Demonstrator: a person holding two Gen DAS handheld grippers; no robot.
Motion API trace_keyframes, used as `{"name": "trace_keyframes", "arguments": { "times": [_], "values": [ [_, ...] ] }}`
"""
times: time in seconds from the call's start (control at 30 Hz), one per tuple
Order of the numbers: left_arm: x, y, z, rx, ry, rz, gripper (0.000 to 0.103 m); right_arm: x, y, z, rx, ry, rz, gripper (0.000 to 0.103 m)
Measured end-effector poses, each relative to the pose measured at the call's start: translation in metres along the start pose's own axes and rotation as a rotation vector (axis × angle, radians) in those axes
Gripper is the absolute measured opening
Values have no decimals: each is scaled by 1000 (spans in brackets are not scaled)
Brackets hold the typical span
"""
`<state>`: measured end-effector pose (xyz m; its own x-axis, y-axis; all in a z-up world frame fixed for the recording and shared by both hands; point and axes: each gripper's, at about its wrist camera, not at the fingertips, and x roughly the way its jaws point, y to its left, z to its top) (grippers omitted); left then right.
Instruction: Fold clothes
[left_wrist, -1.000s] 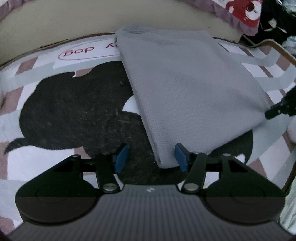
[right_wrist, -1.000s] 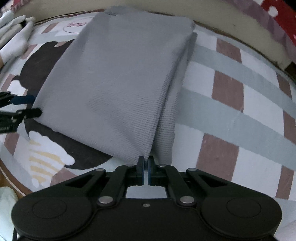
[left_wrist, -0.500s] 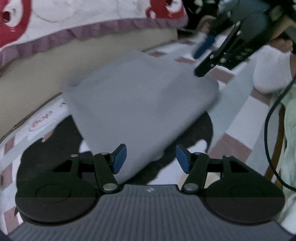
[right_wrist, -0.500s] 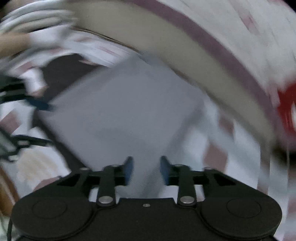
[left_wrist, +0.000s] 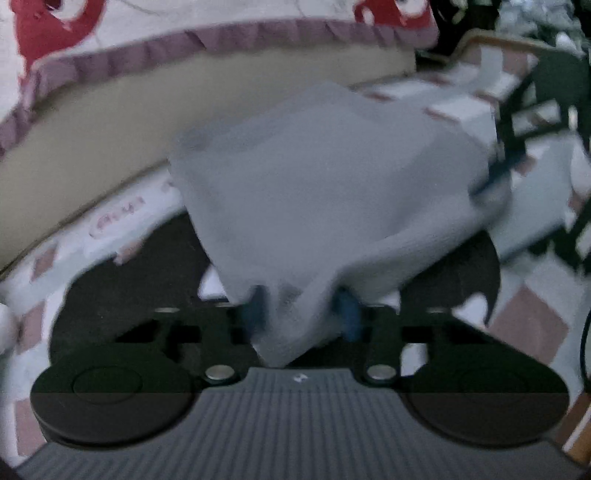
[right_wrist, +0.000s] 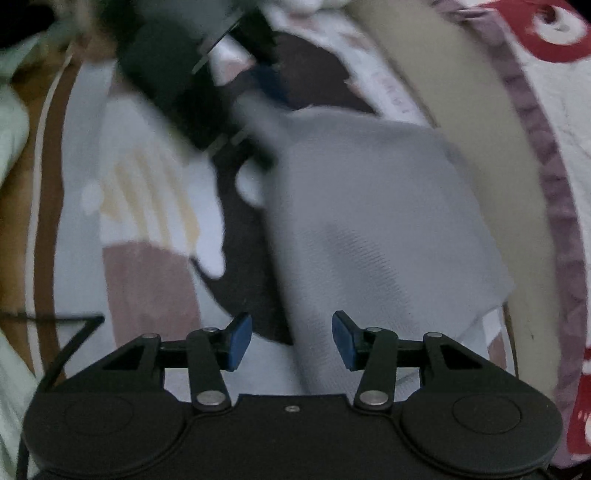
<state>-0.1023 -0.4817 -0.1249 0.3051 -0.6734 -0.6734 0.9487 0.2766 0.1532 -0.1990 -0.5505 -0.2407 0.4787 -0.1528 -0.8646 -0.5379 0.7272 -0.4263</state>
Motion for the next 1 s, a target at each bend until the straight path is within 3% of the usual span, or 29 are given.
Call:
{"name": "trace_keyframes", "arguments": {
  "times": [0.1,0.27,0.3,0.33,0.37,0.4,0.47,0.5,0.57,0.67,0.73,0.8,0.87,0.9,0.93,1.0],
  "values": [
    [-3,5,3,-30,-31,-11,31,1,-2,3,-37,-33,-31,63],
    [0,10,3,-54,-17,-27,33,11,-18,7,18,-39,-56,61],
    [1,11,3,-60,-14,-33,34,14,-22,8,33,-36,-59,57],
    [1,12,3,-56,-12,-37,34,16,-27,8,53,-34,-48,39],
    [-2,12,4,-41,-19,-40,36,16,-31,8,85,-31,-16,11],
    [-7,10,4,-19,-45,-40,38,16,-34,9,104,-25,-8,8],
    [-25,0,3,61,-151,-38,53,12,-37,13,108,-43,-53,7],
    [-33,-6,3,104,-200,-39,66,9,-40,16,112,-59,-79,7],
    [-38,-18,7,174,-238,-40,71,2,-44,21,121,-90,-131,7],
    [-23,-37,18,277,-228,-32,72,-7,-54,25,178,-137,-171,7],
    [-2,-50,23,353,-179,-1,72,-11,-58,27,195,-150,-189,7],
    [24,-65,23,489,-114,87,72,-10,-54,25,167,-137,-213,7],
    [40,-67,22,561,-107,129,52,-7,-47,23,115,-123,-234,7],
    [43,-63,25,550,-93,107,32,-8,-46,21,107,-126,-226,7],
    [43,-54,31,491,-73,54,18,-8,-45,19,103,-130,-217,7],
    [41,-35,43,358,-54,-32,15,-11,-45,14,123,-147,-197,8]
  ]
}}
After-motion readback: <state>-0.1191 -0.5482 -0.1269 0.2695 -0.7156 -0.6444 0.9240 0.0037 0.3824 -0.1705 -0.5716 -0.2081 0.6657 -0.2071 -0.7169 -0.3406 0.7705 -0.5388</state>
